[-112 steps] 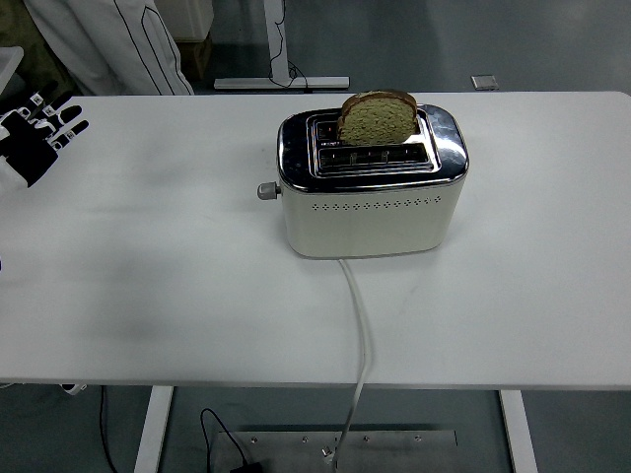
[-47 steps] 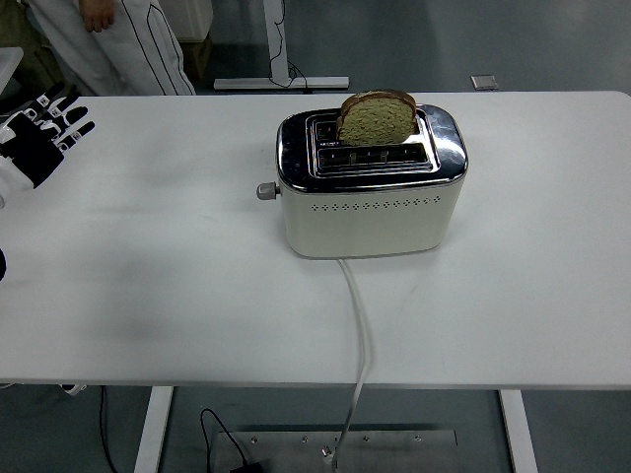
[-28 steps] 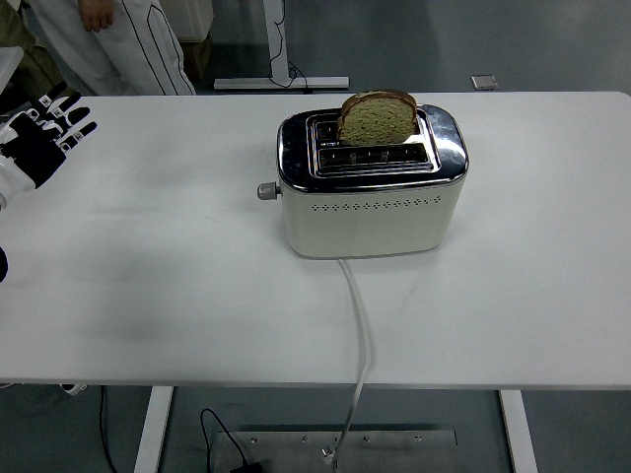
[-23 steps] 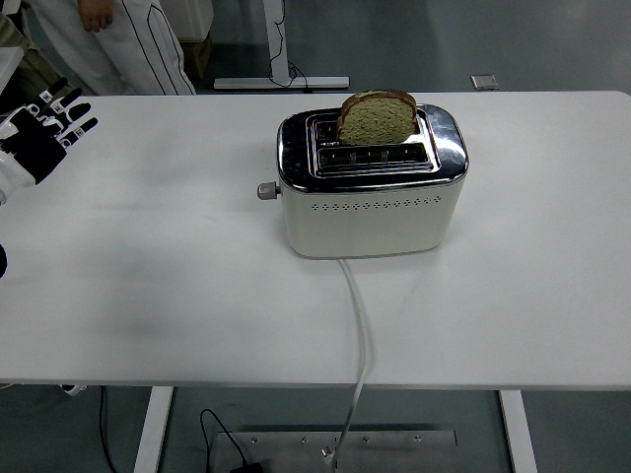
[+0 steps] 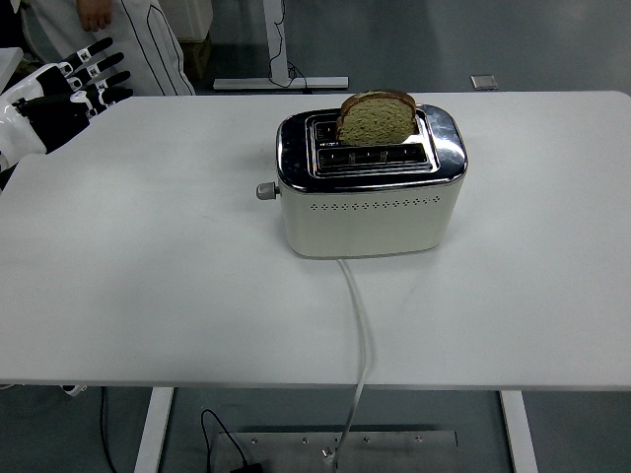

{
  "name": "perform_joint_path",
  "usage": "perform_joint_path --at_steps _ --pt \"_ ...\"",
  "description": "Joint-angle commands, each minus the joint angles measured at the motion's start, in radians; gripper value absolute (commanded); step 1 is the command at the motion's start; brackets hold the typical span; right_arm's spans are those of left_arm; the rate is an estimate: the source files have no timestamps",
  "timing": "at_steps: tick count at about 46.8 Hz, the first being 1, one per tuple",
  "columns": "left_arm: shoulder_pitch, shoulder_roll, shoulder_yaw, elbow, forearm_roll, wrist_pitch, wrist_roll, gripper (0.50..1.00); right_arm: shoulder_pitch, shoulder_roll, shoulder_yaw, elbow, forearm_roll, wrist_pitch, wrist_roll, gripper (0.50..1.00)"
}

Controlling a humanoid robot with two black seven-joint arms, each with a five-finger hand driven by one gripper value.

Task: Press down toaster

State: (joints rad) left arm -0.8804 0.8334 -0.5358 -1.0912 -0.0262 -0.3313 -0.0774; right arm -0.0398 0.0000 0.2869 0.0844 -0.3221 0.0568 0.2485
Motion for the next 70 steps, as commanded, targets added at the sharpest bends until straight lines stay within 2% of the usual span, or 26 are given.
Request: perform_joint_path --at_steps 1,12,23,29,44,52,70 --pt "-0.018 0.026 0.0 -0.033 0.038 -0.002 0.022 1.0 0.0 0.0 0.0 0.0 0.0 0.0 0.0 0.998" --pt "-0.063 0.092 0.008 -0.131 0.23 -0.02 0.09 1.0 0.0 0.0 0.0 0.0 0.0 0.0 0.0 0.998" --pt "-0.071 0.108 0.039 -0.177 0.486 -0.104 0.103 1.0 0.0 0.0 0.0 0.0 0.0 0.0 0.0 0.998" --pt "-0.069 0.107 0.059 -0.191 0.6 -0.14 0.103 1.0 0.0 0.0 0.0 0.0 0.0 0.0 0.002 0.998" --pt "-0.074 0.093 0.08 -0.25 0.788 -0.147 0.103 1.0 0.0 0.0 0.0 0.0 0.0 0.0 0.0 0.998" --pt "-0.088 0.082 0.08 -0.248 0.873 -0.202 0.103 1.0 0.0 0.0 0.0 0.0 0.0 0.0 0.0 0.998" --pt "-0.103 0.02 0.083 -0.248 1.005 -0.206 0.105 1.0 0.0 0.0 0.0 0.0 0.0 0.0 0.0 0.998"
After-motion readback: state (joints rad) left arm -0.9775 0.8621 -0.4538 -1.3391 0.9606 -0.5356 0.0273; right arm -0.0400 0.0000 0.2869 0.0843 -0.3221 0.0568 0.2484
